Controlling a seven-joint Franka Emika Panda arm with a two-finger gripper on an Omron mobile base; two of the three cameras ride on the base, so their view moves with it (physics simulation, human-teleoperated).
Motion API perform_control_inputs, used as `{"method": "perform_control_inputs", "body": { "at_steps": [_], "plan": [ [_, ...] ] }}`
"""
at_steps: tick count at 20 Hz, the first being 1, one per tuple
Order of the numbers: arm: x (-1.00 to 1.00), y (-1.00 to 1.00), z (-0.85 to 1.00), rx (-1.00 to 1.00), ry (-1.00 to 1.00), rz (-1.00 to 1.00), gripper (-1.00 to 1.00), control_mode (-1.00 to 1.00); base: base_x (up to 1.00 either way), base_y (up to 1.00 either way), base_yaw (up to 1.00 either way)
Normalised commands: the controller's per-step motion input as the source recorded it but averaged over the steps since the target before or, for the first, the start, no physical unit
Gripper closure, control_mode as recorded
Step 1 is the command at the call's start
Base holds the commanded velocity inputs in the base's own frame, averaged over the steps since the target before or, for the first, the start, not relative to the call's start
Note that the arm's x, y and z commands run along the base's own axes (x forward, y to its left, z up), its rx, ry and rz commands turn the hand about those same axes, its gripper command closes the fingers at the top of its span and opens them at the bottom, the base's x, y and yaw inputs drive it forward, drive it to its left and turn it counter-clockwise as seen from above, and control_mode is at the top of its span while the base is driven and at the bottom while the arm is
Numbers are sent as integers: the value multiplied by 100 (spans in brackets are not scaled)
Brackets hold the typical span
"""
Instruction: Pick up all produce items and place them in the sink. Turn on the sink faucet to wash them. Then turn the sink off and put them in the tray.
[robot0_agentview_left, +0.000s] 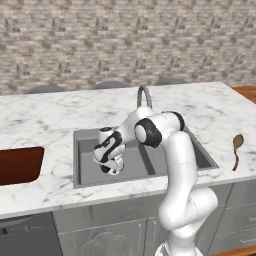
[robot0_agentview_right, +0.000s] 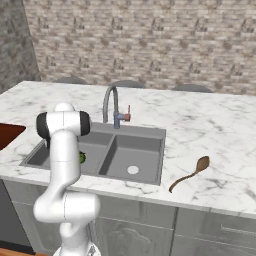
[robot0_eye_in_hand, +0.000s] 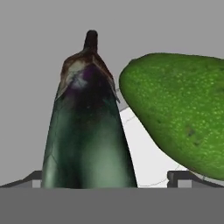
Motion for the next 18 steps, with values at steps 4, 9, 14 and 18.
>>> {"method": "perform_control_inputs", "body": {
  "at_steps": [4,9,14,18],
  "plan": [
    [1,0,-14,0,0,0,-100,-100,0,0,0],
    [3,1,-14,0,0,0,100,-100,0,0,0],
    [3,-1,2,0,3,0,100,-100,0,0,0],
    [-28,1,52,-4,-9,0,100,-100,0,0,0]
  ]
}}
